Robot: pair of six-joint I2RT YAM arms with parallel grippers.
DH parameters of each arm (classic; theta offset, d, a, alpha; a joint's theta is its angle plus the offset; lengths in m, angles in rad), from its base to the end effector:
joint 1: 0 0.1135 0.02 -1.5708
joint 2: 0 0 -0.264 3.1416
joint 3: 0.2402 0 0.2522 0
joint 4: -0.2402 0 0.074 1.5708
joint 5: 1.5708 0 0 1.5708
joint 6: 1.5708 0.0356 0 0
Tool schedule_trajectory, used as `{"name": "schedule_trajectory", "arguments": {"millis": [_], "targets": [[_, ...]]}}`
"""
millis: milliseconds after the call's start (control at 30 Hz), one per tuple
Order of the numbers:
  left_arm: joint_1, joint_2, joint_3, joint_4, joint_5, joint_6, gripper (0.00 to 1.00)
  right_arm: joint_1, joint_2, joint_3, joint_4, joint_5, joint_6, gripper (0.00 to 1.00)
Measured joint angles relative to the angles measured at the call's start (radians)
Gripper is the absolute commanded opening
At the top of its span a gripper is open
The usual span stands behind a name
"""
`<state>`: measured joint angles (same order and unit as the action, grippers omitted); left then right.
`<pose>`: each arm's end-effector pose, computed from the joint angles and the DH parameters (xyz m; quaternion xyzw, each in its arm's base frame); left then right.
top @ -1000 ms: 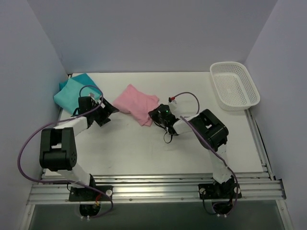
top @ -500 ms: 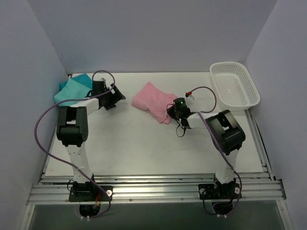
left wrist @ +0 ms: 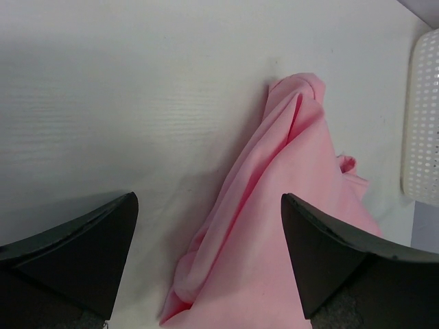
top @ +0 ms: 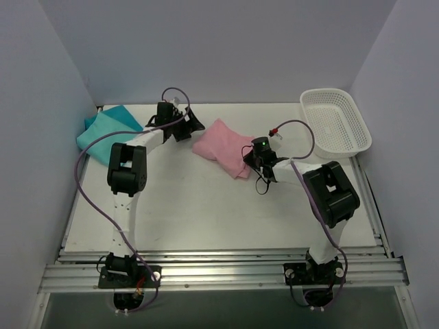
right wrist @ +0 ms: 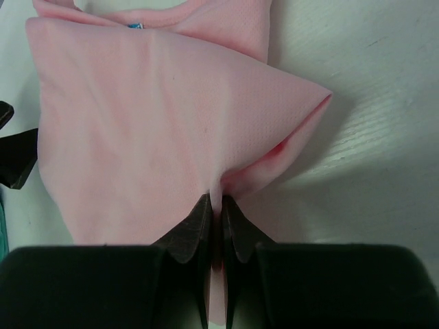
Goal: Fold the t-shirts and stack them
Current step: Put the neatly folded tshirt into the corner of the board with the left arm
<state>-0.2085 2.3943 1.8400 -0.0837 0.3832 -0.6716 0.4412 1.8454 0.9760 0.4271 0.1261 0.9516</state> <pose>0.5250 -0.1247 0.1513 -0.1179 0.8731 -0.3419 0.3269 0.3584 0.1643 0.1724 0.2455 0.8075 0.3015 0.4436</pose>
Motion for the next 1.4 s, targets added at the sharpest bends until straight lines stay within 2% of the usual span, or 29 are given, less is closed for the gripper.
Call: {"name": "schedule_trajectory", "arguments": {"millis": [300, 333, 400, 467, 500, 533, 600, 667, 900, 1033, 1200, 1400], "targets": [[-0.034, 0.031, 0.019, 0.045, 0.086, -0.007, 1.00, -0.017, -0.003, 0.000, -0.013, 0.000, -0.010, 0.00], [-0.037, 0.032, 0.018, 0.050, 0.095, -0.008, 0.94, -0.017, -0.003, 0.000, -0.012, 0.000, -0.010, 0.00], [-0.045, 0.032, 0.011, 0.057, 0.109, -0.014, 0.93, -0.018, -0.003, 0.000, -0.012, 0.000, -0.010, 0.00], [-0.055, 0.034, 0.004, 0.070, 0.132, -0.020, 0.86, -0.022, 0.000, 0.000, -0.012, 0.000, -0.010, 0.00], [-0.060, 0.036, 0.002, 0.075, 0.144, -0.024, 0.79, -0.022, 0.001, 0.000, -0.012, 0.000, -0.010, 0.00], [-0.068, 0.039, -0.002, 0.081, 0.154, -0.026, 0.58, -0.023, 0.002, 0.000, -0.012, -0.001, -0.010, 0.00], [-0.082, 0.045, -0.018, 0.086, 0.168, -0.035, 0.35, -0.024, 0.006, 0.000, -0.011, 0.000, -0.010, 0.00], [-0.098, 0.061, -0.034, 0.096, 0.188, -0.043, 0.03, -0.026, 0.013, 0.000, -0.010, 0.000, -0.010, 0.00], [-0.124, 0.073, -0.039, 0.131, 0.209, -0.045, 0.02, -0.029, 0.047, 0.004, -0.003, -0.001, -0.011, 0.00], [-0.119, 0.069, -0.039, 0.119, 0.208, -0.027, 0.02, -0.030, 0.105, 0.083, -0.010, -0.012, -0.019, 0.00], [-0.088, 0.041, 0.000, -0.018, 0.147, 0.044, 0.02, -0.030, 0.222, 0.285, -0.058, -0.045, -0.047, 0.00], [-0.016, 0.021, 0.157, -0.227, 0.040, 0.158, 0.02, -0.024, 0.319, 0.501, -0.107, -0.074, -0.088, 0.00]]}}
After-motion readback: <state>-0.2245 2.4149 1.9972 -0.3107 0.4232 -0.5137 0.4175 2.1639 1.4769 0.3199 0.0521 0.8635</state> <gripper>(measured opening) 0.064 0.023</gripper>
